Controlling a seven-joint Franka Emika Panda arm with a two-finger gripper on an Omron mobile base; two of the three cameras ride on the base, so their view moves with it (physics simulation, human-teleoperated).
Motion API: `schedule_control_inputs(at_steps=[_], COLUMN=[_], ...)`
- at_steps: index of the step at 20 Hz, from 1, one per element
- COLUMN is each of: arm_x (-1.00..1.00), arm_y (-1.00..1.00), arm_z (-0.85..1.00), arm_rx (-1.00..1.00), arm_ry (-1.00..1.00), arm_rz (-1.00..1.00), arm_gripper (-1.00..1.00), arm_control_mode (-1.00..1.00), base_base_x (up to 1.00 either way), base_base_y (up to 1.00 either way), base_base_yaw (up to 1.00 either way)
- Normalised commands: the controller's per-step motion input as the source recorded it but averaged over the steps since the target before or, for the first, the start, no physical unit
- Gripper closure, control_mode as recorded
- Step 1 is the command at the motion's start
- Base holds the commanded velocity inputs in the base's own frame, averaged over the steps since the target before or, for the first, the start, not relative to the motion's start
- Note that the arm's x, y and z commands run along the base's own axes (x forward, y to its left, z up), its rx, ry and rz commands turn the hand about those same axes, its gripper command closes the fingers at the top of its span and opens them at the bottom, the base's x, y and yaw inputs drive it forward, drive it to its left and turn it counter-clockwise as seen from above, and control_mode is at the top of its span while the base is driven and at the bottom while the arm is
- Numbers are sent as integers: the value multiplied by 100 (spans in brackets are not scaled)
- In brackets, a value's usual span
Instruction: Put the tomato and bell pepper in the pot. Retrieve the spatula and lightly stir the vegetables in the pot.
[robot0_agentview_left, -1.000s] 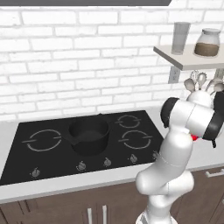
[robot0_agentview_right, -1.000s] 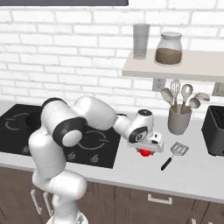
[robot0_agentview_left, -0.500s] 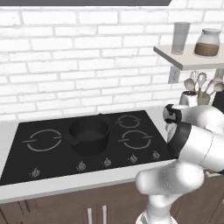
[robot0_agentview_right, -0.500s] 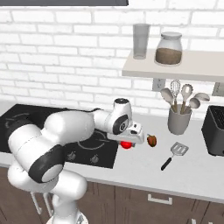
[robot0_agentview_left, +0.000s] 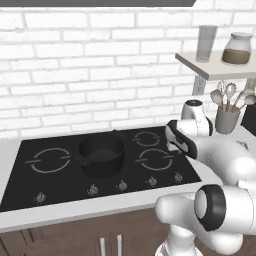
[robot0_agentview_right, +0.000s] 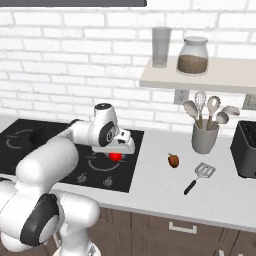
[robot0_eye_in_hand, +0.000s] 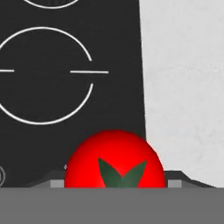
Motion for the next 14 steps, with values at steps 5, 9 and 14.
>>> schedule_control_inputs(at_steps=[5,9,14], arm_x=[13,18,25], arm_y=[100,100,100], arm_z=[36,34,41], arm_rx=[1,9,14], arm_ry=[0,-2,0], arm_rz=[22,25,26], arm_gripper=[100,100,100], arm_control_mode=[-100,-100,-100], base_base_x=[0,0,0], base_base_y=[0,0,0], base_base_yaw=[0,0,0])
